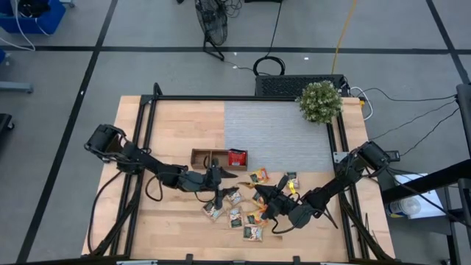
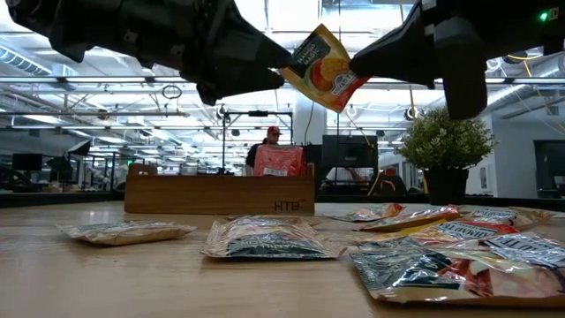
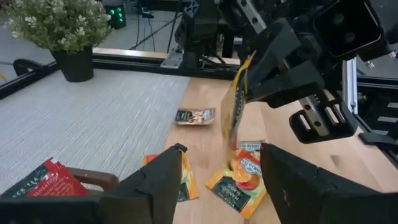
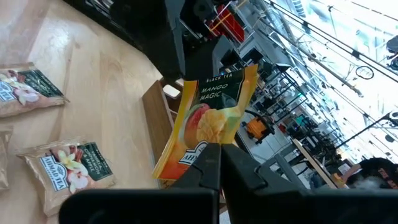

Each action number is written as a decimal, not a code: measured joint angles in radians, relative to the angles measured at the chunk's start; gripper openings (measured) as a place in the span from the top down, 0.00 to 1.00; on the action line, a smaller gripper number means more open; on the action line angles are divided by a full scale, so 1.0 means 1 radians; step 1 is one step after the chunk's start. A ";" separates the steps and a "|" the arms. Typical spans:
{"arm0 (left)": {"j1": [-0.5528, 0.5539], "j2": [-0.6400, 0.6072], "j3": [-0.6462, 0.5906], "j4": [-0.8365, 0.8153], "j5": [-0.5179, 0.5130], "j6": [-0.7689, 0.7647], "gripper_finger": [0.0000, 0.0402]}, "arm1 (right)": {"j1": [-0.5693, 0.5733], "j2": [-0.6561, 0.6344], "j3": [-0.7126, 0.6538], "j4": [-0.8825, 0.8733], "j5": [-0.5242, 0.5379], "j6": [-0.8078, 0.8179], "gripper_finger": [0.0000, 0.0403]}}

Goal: Pick & Place Tea
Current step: Put the yellow tea bag into the left section of the wooden organizer

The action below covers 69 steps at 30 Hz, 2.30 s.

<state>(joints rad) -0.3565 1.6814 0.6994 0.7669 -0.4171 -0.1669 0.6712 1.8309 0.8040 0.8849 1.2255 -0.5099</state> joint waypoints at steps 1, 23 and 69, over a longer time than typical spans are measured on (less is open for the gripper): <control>0.000 0.000 0.000 0.000 0.000 0.000 0.45 | 0.000 0.000 0.000 0.000 -0.001 0.000 1.00; 0.016 0.000 0.000 0.046 0.070 -0.048 0.74 | -0.009 0.000 0.000 0.000 -0.053 0.027 1.00; 0.120 -0.509 0.000 -1.243 -0.257 -0.351 1.00 | -0.011 0.000 0.001 0.000 -0.076 0.053 1.00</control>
<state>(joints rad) -0.2366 1.1728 0.6998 -0.4762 -0.6746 -0.5178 0.6601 1.8309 0.8047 0.8852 1.1496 -0.4568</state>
